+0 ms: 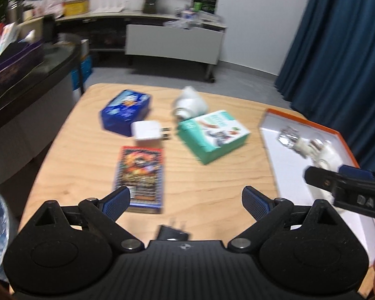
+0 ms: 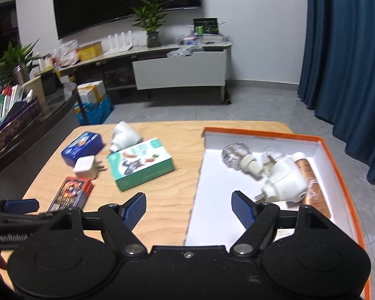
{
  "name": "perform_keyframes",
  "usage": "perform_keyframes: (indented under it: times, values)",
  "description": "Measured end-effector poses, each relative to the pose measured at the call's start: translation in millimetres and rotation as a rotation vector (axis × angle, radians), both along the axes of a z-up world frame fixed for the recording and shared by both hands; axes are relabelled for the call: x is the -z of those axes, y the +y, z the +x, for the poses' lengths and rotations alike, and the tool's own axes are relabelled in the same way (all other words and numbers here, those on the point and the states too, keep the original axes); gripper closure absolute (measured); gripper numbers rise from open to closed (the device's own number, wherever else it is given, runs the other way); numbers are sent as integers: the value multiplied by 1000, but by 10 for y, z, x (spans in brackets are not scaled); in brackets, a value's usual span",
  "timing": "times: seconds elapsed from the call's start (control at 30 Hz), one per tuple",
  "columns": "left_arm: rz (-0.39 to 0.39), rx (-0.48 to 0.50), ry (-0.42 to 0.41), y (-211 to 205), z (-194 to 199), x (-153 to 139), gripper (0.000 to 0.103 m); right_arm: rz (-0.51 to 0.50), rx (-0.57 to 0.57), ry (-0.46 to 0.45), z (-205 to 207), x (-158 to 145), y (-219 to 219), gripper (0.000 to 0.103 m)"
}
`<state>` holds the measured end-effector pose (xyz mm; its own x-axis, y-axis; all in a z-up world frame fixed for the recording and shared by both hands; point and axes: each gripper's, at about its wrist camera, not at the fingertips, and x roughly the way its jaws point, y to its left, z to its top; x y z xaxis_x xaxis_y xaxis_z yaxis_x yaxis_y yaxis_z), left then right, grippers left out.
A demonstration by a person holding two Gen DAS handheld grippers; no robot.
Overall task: Organize rigid objects
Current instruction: 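Open both tools and move them back toward the objects on the table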
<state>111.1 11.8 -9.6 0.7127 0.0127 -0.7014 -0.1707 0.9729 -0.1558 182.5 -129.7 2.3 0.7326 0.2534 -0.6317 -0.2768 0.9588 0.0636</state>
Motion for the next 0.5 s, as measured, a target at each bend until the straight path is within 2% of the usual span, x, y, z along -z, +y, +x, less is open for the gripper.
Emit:
perform_keyframes:
  times: [0.3,0.5]
  values:
    - [-14,-123,26,460,-29,90,4,-13,-37,23,-41,91,111,14]
    - [-11,-126,43,512,67,163,4,-15,-50,34,-34,139,133,14]
